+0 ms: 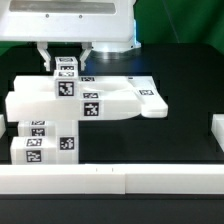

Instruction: Assemble chair

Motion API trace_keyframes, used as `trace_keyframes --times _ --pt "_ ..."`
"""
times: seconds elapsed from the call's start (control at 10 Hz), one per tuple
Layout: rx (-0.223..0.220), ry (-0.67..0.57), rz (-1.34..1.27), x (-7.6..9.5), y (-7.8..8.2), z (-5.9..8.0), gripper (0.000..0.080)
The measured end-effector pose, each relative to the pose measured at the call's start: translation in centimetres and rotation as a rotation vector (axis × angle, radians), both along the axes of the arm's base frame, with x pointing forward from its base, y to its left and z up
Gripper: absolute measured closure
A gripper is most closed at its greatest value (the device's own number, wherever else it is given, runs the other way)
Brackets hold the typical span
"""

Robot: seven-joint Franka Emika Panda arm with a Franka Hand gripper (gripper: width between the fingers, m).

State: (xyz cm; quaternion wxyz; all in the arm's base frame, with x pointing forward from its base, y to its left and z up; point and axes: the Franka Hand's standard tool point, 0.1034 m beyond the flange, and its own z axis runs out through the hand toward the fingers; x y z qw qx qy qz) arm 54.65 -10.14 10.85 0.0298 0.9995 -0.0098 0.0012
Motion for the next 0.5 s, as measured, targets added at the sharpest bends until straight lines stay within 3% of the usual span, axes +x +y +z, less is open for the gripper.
trace_keyframes --times 0.5 --pt "0.010 -0.019 -0.294 0.03 0.15 -0.03 0.0517"
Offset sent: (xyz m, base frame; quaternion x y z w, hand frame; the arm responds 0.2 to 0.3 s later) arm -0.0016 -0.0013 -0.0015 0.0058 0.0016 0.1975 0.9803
